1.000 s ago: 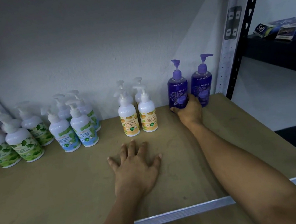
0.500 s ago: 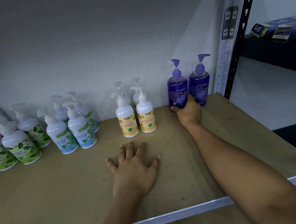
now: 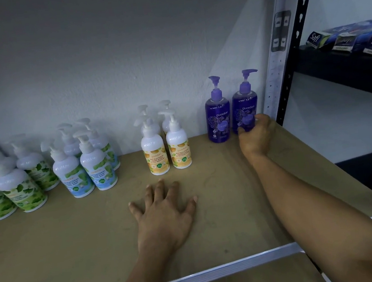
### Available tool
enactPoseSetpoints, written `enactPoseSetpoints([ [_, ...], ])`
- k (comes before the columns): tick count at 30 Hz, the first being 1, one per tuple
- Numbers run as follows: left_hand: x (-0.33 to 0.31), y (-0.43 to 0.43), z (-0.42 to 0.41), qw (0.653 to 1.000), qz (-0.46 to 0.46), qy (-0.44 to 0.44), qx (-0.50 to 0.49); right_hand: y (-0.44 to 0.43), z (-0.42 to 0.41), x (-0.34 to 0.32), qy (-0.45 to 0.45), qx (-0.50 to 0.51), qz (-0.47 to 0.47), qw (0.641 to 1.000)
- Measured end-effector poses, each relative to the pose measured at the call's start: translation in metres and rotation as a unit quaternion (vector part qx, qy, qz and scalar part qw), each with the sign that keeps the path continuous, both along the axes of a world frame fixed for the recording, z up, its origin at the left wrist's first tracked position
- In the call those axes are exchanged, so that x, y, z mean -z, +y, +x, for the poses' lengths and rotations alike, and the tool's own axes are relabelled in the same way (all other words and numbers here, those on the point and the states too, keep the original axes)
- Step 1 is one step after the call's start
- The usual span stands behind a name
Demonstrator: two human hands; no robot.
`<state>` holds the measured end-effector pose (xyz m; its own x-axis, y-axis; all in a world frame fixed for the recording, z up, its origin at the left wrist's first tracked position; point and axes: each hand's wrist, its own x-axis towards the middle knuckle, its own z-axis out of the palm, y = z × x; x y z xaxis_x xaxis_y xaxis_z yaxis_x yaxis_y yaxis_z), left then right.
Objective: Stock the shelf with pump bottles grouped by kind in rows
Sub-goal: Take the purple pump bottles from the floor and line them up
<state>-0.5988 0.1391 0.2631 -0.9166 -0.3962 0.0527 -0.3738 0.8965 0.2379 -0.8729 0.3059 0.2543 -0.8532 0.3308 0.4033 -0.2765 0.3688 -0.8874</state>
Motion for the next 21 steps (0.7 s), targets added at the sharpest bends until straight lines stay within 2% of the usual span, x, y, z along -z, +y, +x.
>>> enactPoseSetpoints([
  [7,0.001,0.0,-0.001,1.0,0.0,0.001,0.001,0.008,-0.018,-0.006,-0.038,-0.069,0.005,0.997],
  [21,0.001,0.0,-0.001,1.0,0.0,-0.001,-0.001,0.007,-0.02,-0.005,-0.033,-0.073,0.013,0.997],
])
